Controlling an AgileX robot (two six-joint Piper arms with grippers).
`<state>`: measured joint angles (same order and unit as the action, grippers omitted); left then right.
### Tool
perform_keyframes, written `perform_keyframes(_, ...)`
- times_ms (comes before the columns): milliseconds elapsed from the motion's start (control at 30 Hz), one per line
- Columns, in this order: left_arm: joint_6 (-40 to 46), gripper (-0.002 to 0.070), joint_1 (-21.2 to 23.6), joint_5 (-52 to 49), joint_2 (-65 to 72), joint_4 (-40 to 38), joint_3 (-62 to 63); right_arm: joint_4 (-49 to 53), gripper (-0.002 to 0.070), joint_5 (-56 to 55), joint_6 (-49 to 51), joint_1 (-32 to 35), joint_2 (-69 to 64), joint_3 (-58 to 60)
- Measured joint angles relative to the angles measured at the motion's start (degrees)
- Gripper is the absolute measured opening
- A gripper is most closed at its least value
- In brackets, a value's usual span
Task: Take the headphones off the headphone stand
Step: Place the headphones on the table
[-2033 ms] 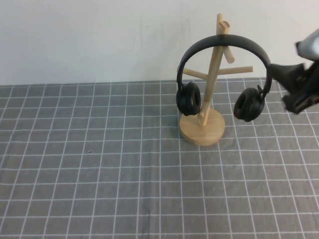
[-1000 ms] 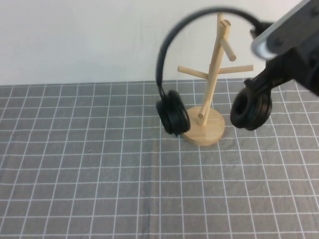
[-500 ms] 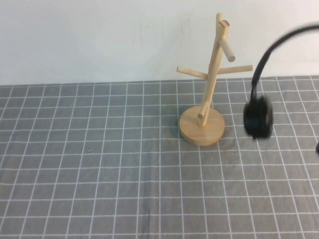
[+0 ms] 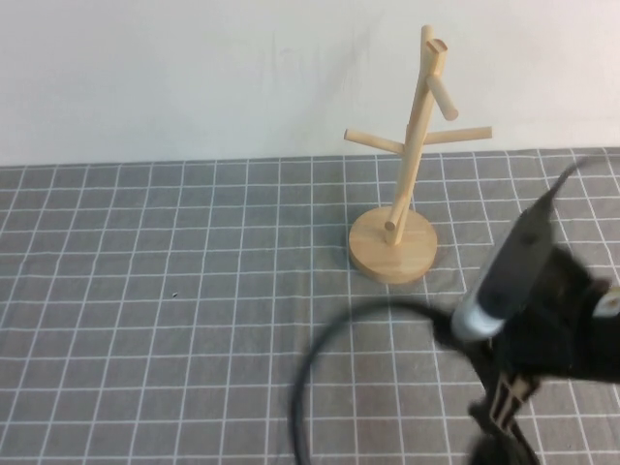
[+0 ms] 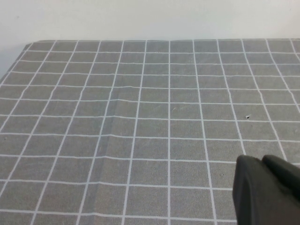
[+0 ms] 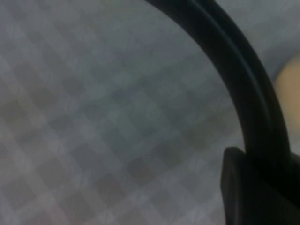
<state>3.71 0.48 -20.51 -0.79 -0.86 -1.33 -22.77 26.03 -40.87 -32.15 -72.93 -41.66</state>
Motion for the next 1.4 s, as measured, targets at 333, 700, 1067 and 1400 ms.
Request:
perform_keyframes(333, 0.0, -0.0004, 0.0, 0.0, 0.0, 0.0, 0.0, 29.68, -0.0004, -16.5, 42.44, 6.72, -11.33, -2.18)
perform_keyframes(700, 0.0, -0.0004, 0.0, 0.0, 0.0, 0.0, 0.0, 30.83, 0.0003, -19.21, 42.44, 6.8, -24.68, -2.23)
perform_keyframes(1067, 0.0, -0.0004, 0.0, 0.0, 0.0, 0.0, 0.0, 30.31, 0.0429, -16.26, 42.53, 6.8, -23.74, -6.99)
perform_keyframes(1400, 0.0, -0.0004, 0.0, 0.0, 0.0, 0.0, 0.0, 29.3, 0.0424, 0.44, 39.8, 6.7, -6.48, -14.2)
